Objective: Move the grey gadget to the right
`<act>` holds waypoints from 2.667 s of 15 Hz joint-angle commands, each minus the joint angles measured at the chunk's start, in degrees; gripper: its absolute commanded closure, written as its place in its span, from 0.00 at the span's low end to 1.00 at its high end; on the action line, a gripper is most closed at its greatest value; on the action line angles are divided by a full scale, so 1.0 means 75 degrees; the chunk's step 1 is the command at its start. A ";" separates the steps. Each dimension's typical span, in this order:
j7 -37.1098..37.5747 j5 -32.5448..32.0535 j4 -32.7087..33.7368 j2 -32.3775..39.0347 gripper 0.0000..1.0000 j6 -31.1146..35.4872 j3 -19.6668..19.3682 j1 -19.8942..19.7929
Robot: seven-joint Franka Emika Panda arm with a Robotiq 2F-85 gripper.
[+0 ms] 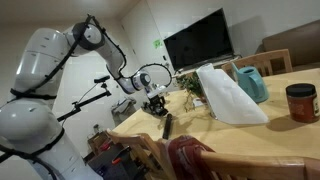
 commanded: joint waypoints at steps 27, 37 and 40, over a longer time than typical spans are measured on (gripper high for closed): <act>-0.0145 -0.0027 0.1114 0.0778 0.00 -0.0811 0.0010 0.0396; 0.0600 -0.0607 -0.0232 -0.0175 0.00 -0.0047 -0.0240 0.0740; 0.1277 -0.1026 -0.0952 -0.0674 0.00 0.0299 -0.0441 0.0874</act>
